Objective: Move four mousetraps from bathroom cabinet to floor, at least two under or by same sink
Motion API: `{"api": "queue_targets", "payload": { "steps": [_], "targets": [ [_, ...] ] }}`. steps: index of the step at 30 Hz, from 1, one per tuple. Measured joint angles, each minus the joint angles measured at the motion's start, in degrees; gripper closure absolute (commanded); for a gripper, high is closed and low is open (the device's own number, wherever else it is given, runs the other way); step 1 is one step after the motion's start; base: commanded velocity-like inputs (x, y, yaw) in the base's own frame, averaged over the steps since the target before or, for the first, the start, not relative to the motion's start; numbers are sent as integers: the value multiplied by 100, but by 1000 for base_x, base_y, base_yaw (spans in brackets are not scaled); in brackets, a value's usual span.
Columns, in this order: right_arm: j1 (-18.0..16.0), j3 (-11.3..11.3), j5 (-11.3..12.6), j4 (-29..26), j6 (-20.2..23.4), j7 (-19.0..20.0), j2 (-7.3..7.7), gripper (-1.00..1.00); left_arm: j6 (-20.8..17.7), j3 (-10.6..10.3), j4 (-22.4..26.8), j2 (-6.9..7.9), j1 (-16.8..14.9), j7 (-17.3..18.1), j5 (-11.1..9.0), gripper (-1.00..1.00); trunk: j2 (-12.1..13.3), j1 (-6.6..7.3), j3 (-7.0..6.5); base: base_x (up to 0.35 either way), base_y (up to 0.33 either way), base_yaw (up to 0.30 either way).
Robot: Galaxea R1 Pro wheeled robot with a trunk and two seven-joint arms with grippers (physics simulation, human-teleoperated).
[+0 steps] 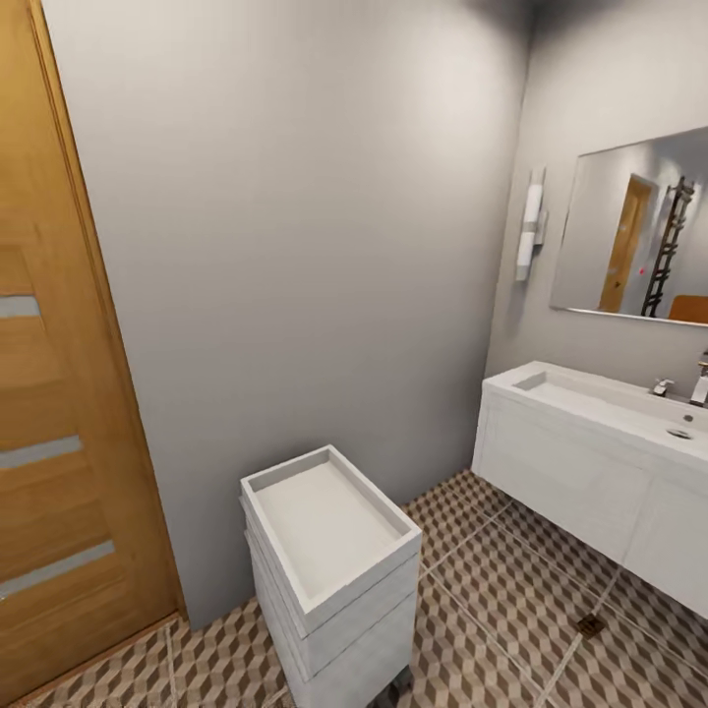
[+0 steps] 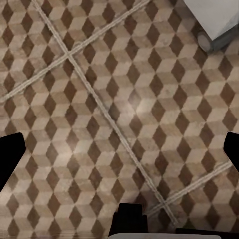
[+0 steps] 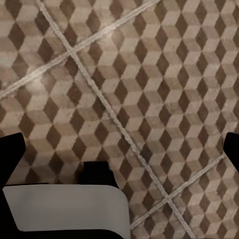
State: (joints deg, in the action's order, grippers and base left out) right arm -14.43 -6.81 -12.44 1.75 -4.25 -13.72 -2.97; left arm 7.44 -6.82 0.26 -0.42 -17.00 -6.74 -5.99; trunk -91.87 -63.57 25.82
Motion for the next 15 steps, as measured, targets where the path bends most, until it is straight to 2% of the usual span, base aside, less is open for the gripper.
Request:
{"api": "queue_targets", "payload": {
  "steps": [15],
  "targets": [
    [0, 0, 6, 0, 2, 0, -2, -100, 0, -2, 4, 0, 0, 3, 0, -100, 0, 0, 0, 0, 0, 286]
  ]
}}
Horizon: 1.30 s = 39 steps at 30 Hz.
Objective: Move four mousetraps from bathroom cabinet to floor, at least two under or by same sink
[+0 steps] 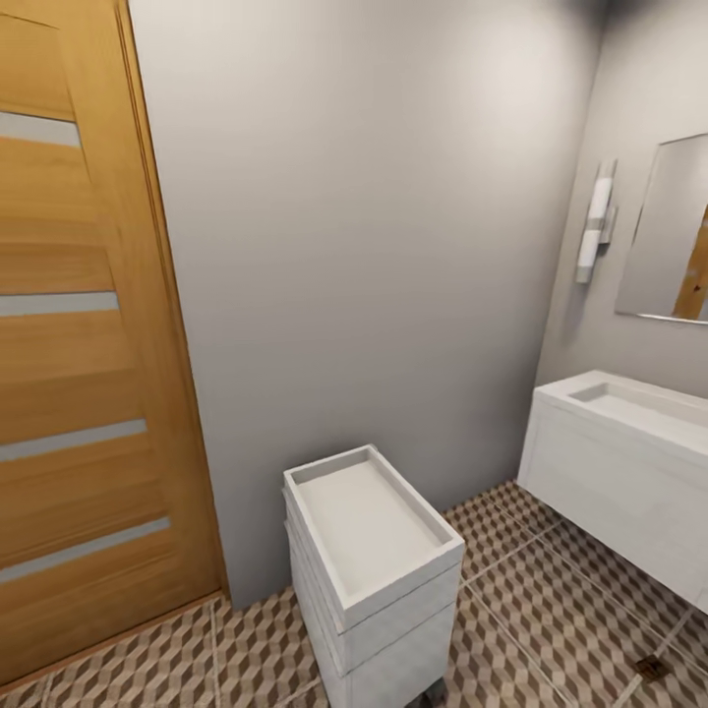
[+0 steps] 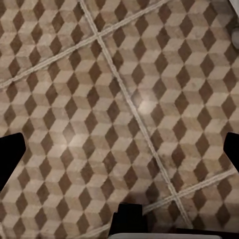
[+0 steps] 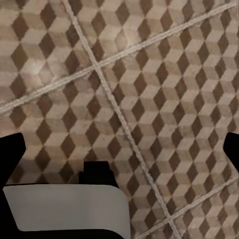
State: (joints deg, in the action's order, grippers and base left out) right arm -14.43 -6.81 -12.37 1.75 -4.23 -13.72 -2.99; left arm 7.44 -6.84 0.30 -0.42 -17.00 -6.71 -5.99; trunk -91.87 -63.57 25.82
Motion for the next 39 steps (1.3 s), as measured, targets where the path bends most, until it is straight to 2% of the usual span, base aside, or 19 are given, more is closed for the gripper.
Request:
{"api": "queue_targets", "payload": {
  "steps": [39],
  "targets": [
    [0, 0, -16, -7, -2, 0, 34, -100, 0, -5, -1, 1, 0, 1, 9, -100, 0, 0, 0, 0, 0, 286]
  ]
}}
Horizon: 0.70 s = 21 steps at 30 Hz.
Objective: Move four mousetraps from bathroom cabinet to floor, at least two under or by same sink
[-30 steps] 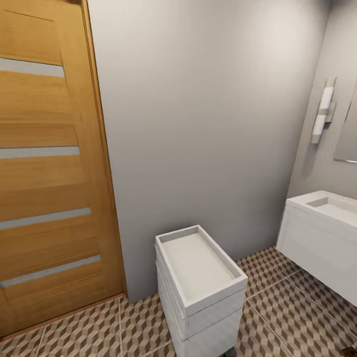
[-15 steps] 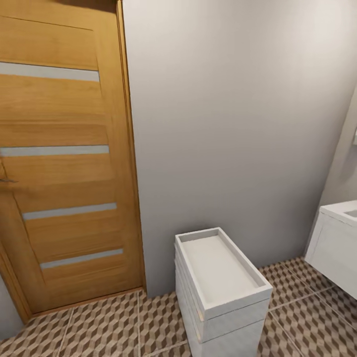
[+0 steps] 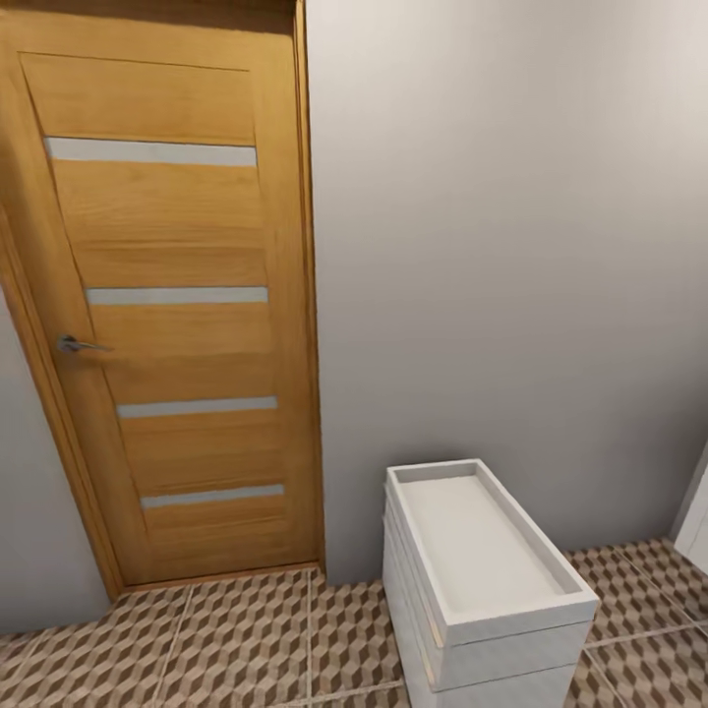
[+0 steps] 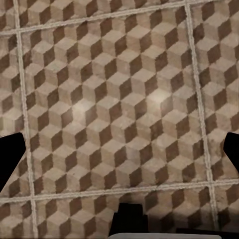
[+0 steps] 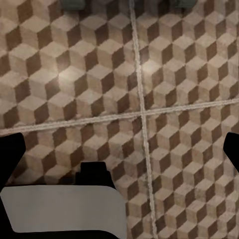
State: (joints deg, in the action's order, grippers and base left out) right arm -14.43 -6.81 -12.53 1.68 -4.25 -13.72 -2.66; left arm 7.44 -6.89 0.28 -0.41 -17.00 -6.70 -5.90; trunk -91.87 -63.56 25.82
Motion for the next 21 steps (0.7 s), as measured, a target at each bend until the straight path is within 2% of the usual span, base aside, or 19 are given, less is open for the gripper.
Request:
{"api": "queue_targets", "payload": {
  "steps": [21],
  "targets": [
    [0, -8, 22, -1, -14, 0, 2, -100, 0, 0, 2, 1, 0, 0, 3, -100, 0, 0, 0, 0, 0, 289]
  ]
}}
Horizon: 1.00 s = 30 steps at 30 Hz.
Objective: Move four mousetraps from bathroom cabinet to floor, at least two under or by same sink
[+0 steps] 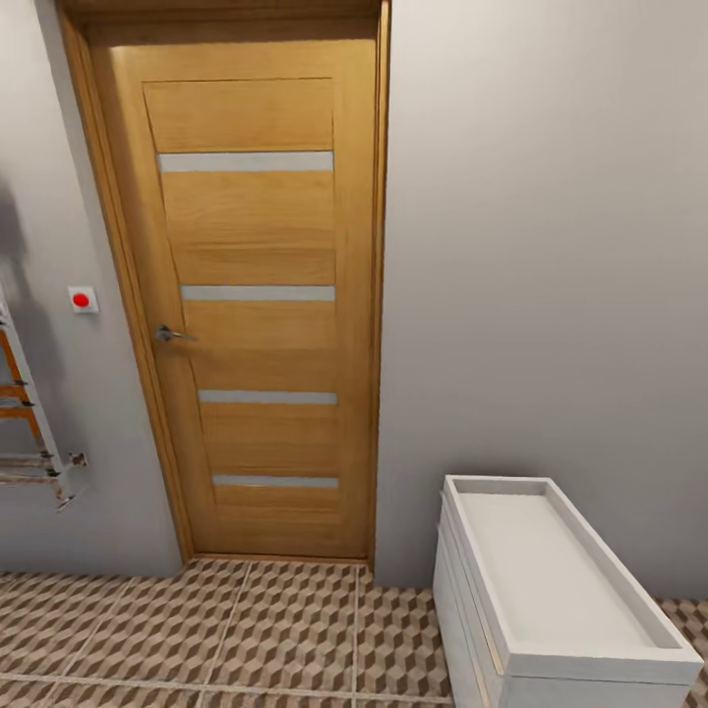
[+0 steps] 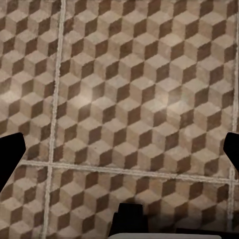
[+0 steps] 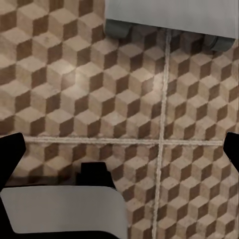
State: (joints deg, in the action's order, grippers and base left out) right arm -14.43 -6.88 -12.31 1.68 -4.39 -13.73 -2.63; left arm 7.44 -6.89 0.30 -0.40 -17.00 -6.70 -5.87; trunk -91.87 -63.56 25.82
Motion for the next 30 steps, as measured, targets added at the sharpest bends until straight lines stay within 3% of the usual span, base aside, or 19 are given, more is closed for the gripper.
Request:
{"api": "queue_targets", "payload": {
  "steps": [30],
  "targets": [
    [0, -1, 12, -1, -12, -7, 43, -100, 0, 0, -1, -1, 0, 0, 3, -100, 0, 0, 0, 0, 0, 299]
  ]
}}
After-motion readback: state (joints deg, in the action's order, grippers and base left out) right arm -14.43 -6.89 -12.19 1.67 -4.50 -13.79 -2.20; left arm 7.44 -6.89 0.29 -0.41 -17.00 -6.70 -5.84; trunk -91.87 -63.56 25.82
